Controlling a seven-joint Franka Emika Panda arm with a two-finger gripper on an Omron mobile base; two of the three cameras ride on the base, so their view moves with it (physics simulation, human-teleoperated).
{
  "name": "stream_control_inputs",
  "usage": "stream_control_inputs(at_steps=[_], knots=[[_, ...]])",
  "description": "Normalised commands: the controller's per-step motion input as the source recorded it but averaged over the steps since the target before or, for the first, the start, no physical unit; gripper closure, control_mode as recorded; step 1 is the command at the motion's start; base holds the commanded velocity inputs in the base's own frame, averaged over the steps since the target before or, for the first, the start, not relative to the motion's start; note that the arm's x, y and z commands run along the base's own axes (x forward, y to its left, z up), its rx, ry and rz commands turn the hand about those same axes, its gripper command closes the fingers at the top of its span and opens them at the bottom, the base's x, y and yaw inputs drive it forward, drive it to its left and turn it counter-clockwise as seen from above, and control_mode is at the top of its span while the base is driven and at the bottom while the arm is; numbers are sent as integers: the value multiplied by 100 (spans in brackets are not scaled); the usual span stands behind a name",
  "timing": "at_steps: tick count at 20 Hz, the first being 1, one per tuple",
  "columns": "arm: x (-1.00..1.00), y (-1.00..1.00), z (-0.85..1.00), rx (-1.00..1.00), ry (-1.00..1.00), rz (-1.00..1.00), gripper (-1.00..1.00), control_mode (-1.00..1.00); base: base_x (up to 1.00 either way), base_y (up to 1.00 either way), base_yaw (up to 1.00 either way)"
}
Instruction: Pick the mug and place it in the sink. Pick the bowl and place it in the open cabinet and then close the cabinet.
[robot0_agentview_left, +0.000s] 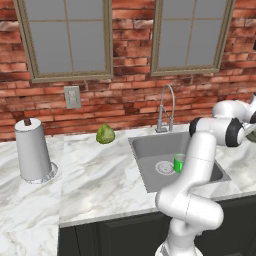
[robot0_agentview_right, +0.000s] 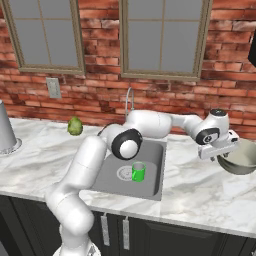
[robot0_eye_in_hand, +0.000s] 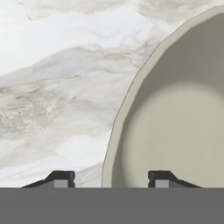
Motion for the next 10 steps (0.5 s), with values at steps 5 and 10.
stream_control_inputs(at_steps=[5,10], knots=[[1,1,0,0,0,0,100,-100,0,0,0],[-17,38,12,-2,0,5,100,-100,0,0,0]])
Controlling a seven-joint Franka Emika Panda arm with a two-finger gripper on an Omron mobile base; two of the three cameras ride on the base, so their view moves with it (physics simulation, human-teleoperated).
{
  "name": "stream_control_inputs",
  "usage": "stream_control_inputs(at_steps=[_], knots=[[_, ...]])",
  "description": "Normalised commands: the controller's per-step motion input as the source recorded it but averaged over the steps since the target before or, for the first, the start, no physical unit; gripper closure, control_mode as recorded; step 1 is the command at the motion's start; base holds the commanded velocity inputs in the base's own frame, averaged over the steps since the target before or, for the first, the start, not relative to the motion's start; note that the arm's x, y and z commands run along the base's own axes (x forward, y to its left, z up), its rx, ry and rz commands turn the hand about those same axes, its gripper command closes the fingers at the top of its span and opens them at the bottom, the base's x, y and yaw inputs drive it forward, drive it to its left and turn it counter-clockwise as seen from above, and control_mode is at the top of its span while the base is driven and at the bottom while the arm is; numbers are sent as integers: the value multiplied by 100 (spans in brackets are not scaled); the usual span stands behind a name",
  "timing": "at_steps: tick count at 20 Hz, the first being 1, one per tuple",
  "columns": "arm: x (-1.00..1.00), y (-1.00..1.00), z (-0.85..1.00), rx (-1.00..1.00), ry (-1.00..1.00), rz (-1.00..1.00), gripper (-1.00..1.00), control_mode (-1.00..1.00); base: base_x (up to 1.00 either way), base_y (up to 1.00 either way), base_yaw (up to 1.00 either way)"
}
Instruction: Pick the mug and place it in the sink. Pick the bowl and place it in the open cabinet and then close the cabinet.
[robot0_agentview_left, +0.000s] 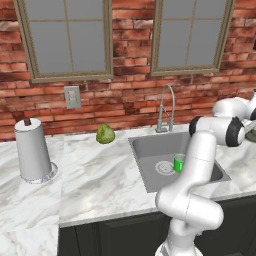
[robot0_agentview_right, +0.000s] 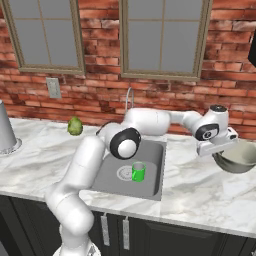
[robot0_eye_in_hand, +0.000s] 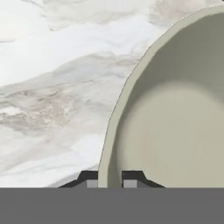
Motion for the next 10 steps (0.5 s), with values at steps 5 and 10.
stream_control_inputs(at_steps=[5,10], knots=[[-61,83,72,-17,0,8,100,-100,0,0,0],[-80,99,91,-25,-1,12,100,-100,0,0,0]])
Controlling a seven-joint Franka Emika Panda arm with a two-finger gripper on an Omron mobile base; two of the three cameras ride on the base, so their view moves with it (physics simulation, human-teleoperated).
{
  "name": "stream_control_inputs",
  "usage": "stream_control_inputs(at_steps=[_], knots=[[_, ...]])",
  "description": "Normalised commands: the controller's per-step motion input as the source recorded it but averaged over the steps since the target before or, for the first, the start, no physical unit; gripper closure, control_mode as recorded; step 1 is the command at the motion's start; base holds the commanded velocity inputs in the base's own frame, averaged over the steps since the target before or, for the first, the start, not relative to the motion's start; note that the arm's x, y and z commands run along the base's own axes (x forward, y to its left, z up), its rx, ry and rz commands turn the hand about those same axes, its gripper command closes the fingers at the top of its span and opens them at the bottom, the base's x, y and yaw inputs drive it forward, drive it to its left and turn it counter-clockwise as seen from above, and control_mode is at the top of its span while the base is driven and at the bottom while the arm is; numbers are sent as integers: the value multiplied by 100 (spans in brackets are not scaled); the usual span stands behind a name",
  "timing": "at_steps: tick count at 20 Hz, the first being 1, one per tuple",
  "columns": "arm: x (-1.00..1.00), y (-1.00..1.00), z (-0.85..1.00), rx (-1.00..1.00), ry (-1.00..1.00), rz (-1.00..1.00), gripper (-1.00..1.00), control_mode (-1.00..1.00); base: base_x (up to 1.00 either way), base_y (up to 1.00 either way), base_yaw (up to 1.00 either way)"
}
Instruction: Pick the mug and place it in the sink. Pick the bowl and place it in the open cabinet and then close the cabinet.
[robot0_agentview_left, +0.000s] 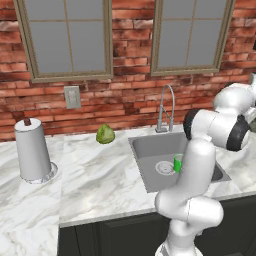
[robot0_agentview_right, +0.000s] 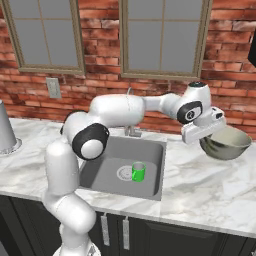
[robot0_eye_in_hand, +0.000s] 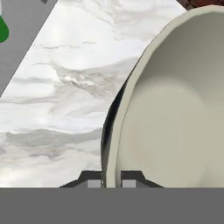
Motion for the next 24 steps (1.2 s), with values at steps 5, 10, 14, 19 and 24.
stream_control_inputs(at_steps=[5,10,14,19,24], knots=[[-90,100,75,-23,0,19,100,-100,0,0,0],[-97,99,76,-4,0,9,100,-100,0,0,0],[-80,96,79,0,0,4,100,-100,0,0,0],[-50,75,84,12,0,0,100,-100,0,0,0],[-34,73,27,11,0,0,100,-100,0,0,0]])
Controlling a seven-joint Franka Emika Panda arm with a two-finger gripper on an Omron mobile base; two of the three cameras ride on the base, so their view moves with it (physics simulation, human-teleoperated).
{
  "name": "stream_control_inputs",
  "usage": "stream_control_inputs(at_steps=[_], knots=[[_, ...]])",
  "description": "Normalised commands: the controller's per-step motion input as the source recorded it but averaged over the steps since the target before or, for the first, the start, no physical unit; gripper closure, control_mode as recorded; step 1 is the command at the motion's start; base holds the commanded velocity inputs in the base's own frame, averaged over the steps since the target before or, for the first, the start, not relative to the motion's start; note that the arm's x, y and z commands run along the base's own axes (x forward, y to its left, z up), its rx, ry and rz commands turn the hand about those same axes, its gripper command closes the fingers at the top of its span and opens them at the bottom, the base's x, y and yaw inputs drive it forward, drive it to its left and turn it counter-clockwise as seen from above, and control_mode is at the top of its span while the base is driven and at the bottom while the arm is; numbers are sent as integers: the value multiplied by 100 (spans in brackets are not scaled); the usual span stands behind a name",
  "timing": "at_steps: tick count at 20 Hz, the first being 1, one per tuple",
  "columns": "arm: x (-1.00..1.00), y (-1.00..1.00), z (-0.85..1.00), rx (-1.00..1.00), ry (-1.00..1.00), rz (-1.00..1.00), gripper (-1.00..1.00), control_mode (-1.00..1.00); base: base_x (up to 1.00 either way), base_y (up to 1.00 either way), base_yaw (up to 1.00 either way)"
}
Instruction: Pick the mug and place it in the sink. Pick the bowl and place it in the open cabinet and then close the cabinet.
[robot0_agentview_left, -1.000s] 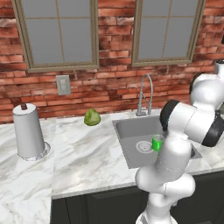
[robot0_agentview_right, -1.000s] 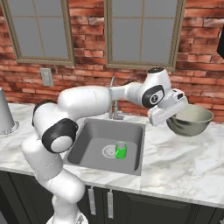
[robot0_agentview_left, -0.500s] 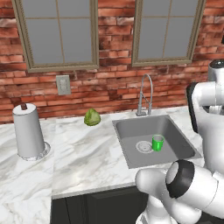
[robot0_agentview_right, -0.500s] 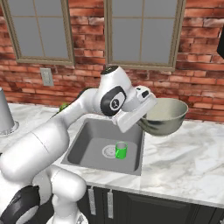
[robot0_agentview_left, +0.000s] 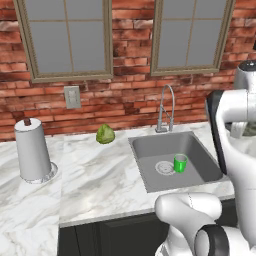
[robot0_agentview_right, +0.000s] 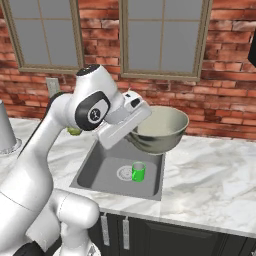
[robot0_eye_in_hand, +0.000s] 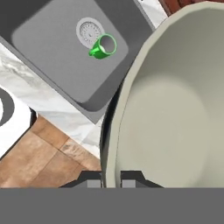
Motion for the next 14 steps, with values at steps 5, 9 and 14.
stream_control_inputs(at_steps=[5,9,14], knots=[[-24,63,-9,19,0,0,100,-100,0,0,0],[-2,39,-33,4,0,0,100,-100,0,0,0],[0,0,0,0,0,0,100,-100,0,0,0]])
